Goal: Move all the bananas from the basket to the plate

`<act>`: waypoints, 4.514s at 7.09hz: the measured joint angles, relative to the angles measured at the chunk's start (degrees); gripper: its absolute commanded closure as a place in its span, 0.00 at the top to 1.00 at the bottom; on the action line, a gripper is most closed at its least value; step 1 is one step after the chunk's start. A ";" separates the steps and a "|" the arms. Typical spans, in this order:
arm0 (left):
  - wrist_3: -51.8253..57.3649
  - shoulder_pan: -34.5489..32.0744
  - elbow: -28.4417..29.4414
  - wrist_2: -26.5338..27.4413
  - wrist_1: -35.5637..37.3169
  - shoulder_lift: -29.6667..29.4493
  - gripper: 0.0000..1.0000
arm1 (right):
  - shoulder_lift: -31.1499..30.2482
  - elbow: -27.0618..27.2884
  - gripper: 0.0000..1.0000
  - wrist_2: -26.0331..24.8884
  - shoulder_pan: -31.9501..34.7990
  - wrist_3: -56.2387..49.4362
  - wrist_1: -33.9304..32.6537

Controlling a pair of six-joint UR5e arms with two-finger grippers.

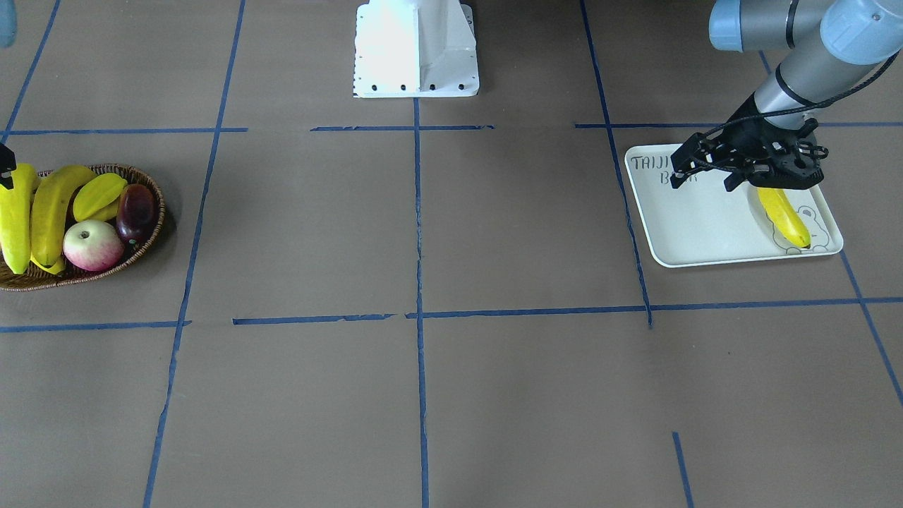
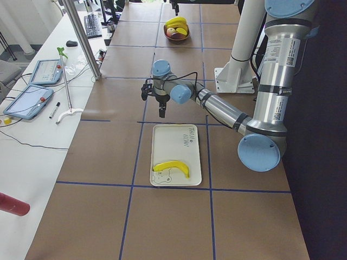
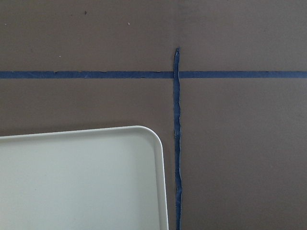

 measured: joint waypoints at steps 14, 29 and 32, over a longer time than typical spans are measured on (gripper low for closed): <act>0.76 -0.04 0.05 0.09 -0.18 0.62 1.00 | -1.46 -3.32 0.53 -0.33 -4.45 0.45 -0.32; 0.79 0.05 0.30 0.07 -0.18 0.32 1.00 | 0.85 5.14 0.03 1.06 3.83 0.26 -0.21; 0.71 0.05 0.29 -0.01 -0.18 0.19 1.00 | 7.63 5.39 0.03 2.32 3.52 7.32 -0.17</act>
